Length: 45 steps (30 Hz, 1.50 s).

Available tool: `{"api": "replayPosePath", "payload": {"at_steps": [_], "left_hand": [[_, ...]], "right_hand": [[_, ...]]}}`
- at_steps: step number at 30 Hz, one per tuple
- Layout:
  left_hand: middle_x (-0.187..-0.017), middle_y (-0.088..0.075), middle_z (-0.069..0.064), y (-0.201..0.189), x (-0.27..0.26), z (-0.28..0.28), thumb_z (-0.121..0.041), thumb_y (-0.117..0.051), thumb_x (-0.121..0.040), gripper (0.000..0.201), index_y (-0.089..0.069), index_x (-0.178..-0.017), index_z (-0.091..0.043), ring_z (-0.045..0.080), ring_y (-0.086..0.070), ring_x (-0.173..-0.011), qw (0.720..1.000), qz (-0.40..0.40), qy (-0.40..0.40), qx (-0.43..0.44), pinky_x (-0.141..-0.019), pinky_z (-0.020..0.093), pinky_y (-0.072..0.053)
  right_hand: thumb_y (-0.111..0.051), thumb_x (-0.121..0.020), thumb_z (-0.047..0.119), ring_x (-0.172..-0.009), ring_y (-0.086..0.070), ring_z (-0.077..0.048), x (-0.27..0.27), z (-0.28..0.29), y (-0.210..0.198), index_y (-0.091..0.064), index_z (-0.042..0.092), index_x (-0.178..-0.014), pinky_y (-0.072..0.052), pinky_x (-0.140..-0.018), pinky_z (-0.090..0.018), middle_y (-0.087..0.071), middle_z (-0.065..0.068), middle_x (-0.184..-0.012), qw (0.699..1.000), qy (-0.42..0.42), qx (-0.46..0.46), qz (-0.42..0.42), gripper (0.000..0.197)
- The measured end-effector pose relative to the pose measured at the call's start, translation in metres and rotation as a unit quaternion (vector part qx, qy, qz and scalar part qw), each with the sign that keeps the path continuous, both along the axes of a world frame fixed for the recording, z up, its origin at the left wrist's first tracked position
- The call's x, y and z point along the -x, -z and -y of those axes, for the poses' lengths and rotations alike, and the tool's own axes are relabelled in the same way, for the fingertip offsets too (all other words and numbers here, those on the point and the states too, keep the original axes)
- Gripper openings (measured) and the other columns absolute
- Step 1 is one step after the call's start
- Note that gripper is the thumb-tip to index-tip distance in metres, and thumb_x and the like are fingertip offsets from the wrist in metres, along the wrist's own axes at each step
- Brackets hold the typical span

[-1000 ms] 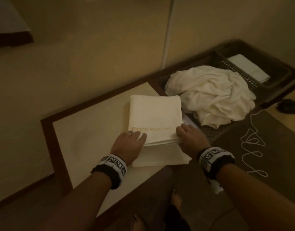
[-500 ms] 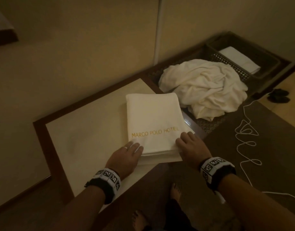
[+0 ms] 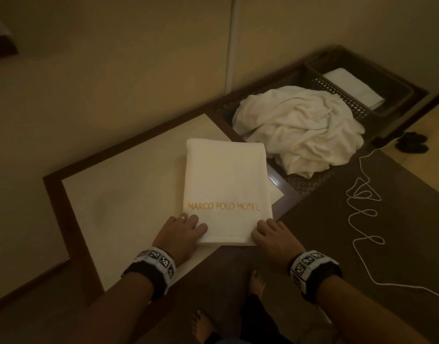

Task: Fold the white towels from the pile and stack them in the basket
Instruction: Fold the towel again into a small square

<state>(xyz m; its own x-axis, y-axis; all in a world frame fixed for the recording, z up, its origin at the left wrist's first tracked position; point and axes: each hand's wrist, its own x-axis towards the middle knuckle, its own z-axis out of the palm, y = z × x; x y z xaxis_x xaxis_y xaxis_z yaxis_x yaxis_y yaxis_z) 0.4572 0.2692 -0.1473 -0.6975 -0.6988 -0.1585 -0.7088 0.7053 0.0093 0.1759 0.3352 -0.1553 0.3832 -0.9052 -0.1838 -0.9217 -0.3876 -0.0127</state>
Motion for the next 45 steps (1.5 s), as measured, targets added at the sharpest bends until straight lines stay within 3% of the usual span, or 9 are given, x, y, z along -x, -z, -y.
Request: {"api": "replayPosePath", "payload": {"at_steps": [3,5,8,12,19,26,29,39,45], "left_hand": [[-0.105,-0.053,0.000,-0.010,0.001,0.011,-0.075,-0.026,-0.089,0.060,-0.054,-0.106,-0.025,0.022,-0.053,-0.099,0.997,0.051,-0.019,-0.061,-0.080,0.037,-0.040],[-0.095,-0.052,-0.003,-0.017,0.003,0.021,-0.078,-0.008,-0.086,0.066,-0.050,-0.089,-0.027,0.019,-0.052,-0.090,0.993,0.044,-0.087,-0.067,-0.075,0.034,-0.038],[-0.095,-0.059,-0.002,-0.013,0.005,0.041,-0.075,-0.021,-0.090,0.056,-0.050,-0.091,-0.028,0.018,-0.056,-0.083,0.962,0.011,-0.251,-0.102,-0.072,0.032,-0.045],[-0.107,-0.064,0.000,-0.003,0.012,0.058,-0.085,-0.034,-0.080,0.075,-0.051,-0.118,-0.022,0.022,-0.063,-0.088,0.918,-0.029,-0.358,-0.167,-0.073,0.033,-0.049],[-0.113,-0.066,0.007,0.007,0.029,0.059,-0.060,-0.077,-0.072,0.068,-0.058,-0.116,-0.012,0.024,-0.061,-0.092,0.810,-0.242,-0.462,-0.266,-0.075,0.030,-0.048],[-0.121,-0.061,0.007,-0.002,0.048,0.054,-0.041,-0.075,-0.082,0.060,-0.050,-0.127,-0.009,0.023,-0.058,-0.100,0.733,-0.368,-0.479,-0.313,-0.083,0.031,-0.046],[-0.112,-0.059,0.004,-0.018,0.068,0.050,-0.035,-0.069,-0.088,0.045,-0.049,-0.122,-0.012,0.021,-0.056,-0.095,0.734,-0.395,-0.467,-0.294,-0.081,0.030,-0.043],[-0.092,-0.063,0.001,-0.097,0.177,0.086,-0.036,-0.073,-0.083,0.031,-0.056,-0.097,-0.013,0.019,-0.061,-0.083,0.793,-0.449,-0.368,-0.183,-0.065,0.028,-0.042],[-0.100,-0.066,0.003,-0.121,0.307,0.101,-0.048,-0.072,-0.076,0.044,-0.059,-0.104,-0.017,0.023,-0.062,-0.092,0.810,-0.464,-0.314,-0.171,-0.079,0.035,-0.050]], "right_hand": [[-0.045,-0.077,0.041,-0.073,-0.046,-0.017,0.006,0.007,-0.008,-0.054,0.018,-0.083,-0.041,-0.064,-0.033,-0.052,0.000,-0.085,0.994,0.043,-0.007,0.101,0.025],[-0.045,-0.086,0.039,-0.067,-0.044,-0.015,0.008,0.020,-0.014,-0.054,0.014,-0.078,-0.036,-0.062,-0.030,-0.051,0.000,-0.079,0.979,0.114,0.020,0.170,0.027],[-0.051,-0.093,0.042,-0.085,-0.054,-0.016,0.010,0.043,-0.014,-0.055,0.017,-0.098,-0.048,-0.074,-0.034,-0.052,0.002,-0.098,0.936,0.290,-0.004,0.202,0.025],[-0.055,-0.087,0.059,-0.110,-0.058,-0.025,0.010,0.065,-0.004,-0.043,0.019,-0.130,-0.052,-0.090,-0.044,-0.052,-0.004,-0.128,0.859,0.443,-0.112,0.232,0.060],[-0.062,-0.084,0.060,-0.112,-0.057,-0.027,-0.007,0.072,0.003,-0.048,0.006,-0.127,-0.049,-0.086,-0.035,-0.057,-0.009,-0.127,0.808,0.487,-0.166,0.287,0.070],[-0.063,-0.090,0.044,-0.117,-0.054,-0.027,0.003,0.078,-0.015,-0.041,0.008,-0.134,-0.045,-0.085,-0.034,-0.052,-0.010,-0.134,0.756,0.503,-0.187,0.374,0.060],[-0.063,-0.091,0.037,-0.118,-0.053,-0.026,0.008,0.080,-0.027,-0.038,0.010,-0.136,-0.044,-0.089,-0.035,-0.051,-0.009,-0.134,0.741,0.505,-0.148,0.416,0.058],[-0.064,-0.088,0.033,-0.096,-0.051,-0.023,0.111,0.102,-0.101,-0.047,0.010,-0.114,-0.035,-0.076,-0.031,-0.051,-0.001,-0.104,0.784,0.447,0.001,0.431,0.039],[-0.065,-0.086,0.037,-0.094,-0.051,-0.023,0.239,0.098,-0.131,-0.047,0.012,-0.108,-0.038,-0.077,-0.033,-0.053,-0.002,-0.103,0.768,0.475,0.048,0.427,0.038]]}}
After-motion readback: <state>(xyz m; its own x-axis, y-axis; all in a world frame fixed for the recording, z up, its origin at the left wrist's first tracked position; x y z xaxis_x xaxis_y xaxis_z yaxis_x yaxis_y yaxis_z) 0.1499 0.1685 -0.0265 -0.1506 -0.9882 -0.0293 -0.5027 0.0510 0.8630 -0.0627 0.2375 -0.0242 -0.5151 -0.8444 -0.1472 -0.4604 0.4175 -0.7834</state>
